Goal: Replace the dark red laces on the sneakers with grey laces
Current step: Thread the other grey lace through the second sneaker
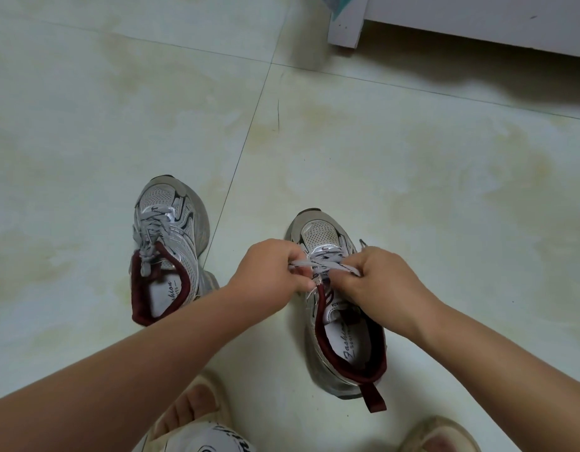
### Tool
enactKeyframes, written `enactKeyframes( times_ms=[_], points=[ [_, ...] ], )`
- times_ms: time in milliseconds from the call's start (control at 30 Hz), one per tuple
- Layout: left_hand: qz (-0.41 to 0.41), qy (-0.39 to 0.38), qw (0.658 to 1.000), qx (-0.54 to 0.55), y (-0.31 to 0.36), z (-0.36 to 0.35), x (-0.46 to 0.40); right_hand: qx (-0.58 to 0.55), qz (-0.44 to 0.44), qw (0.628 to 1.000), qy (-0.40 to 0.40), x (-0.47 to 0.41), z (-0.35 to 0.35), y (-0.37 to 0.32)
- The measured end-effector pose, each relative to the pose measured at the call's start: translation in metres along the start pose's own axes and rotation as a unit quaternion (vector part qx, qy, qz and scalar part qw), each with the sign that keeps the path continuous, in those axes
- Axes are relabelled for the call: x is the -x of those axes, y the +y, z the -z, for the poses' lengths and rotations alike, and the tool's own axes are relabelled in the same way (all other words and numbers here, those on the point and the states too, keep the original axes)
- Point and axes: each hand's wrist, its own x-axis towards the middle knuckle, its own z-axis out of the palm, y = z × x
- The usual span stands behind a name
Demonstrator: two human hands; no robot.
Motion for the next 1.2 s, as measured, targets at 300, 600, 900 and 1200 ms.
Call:
enactKeyframes(
  times_ms=[300, 600, 900, 1200],
  points=[
    [0.033, -0.021, 0.995, 0.097, -0.003, -0.001, -0.006, 0.14, 0.081, 0.987, 0.01, -0.007, -0.015, 0.009],
    [0.055, -0.034, 0.988, 0.14, -0.007, -0.007, -0.009, -0.097, 0.006, 0.993, -0.067, -0.014, -0.016, 0.014],
    [0.064, -0.053, 0.987, 0.139, -0.005, -0.006, -0.012, -0.187, 0.007, 0.977, -0.104, -0.015, -0.012, 0.017],
    [0.05, -0.048, 0.974, 0.217, -0.008, -0.008, -0.004, -0.209, 0.007, 0.973, -0.101, -0.014, -0.014, 0.019]
  ],
)
